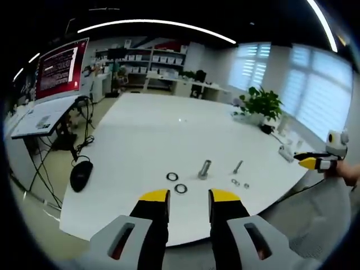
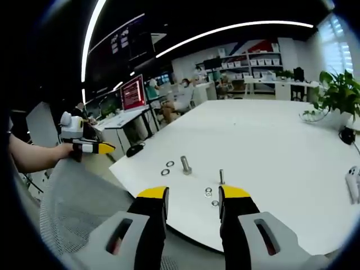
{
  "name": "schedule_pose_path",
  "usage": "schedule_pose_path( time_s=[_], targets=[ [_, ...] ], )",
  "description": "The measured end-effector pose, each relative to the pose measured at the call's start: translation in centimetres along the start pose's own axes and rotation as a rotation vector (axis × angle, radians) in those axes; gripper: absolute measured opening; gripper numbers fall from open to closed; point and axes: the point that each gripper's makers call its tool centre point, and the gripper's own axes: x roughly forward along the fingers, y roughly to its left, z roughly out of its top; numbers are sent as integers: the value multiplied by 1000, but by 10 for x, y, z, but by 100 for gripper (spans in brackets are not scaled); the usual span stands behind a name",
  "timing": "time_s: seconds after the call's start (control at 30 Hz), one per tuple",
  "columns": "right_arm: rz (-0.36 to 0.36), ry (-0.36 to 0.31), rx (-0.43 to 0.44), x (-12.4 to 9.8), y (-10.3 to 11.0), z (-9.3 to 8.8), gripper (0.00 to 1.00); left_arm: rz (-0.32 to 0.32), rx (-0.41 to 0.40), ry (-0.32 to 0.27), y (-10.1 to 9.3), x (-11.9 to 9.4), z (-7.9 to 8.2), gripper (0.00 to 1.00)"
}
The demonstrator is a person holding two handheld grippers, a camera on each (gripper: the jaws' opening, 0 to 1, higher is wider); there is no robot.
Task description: Place the washer onto the threaded stud by aligning its center hole with the stud, sliding it down to the base, and recovering from edge contact or off-axis alignment until the washer reaches the visible bottom stop.
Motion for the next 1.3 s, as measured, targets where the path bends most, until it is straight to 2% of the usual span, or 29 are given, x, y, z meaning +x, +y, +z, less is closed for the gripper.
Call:
schedule_pose_path(
  time_s=[0.67,1.3],
  targets=[
    [-25,-12,10,-2,-5,2,37,2,-8,10,1,-1,-3,25],
    [-10,1,8,0,-3,-1,37,1,-17,19,2,0,-5,25]
  ],
)
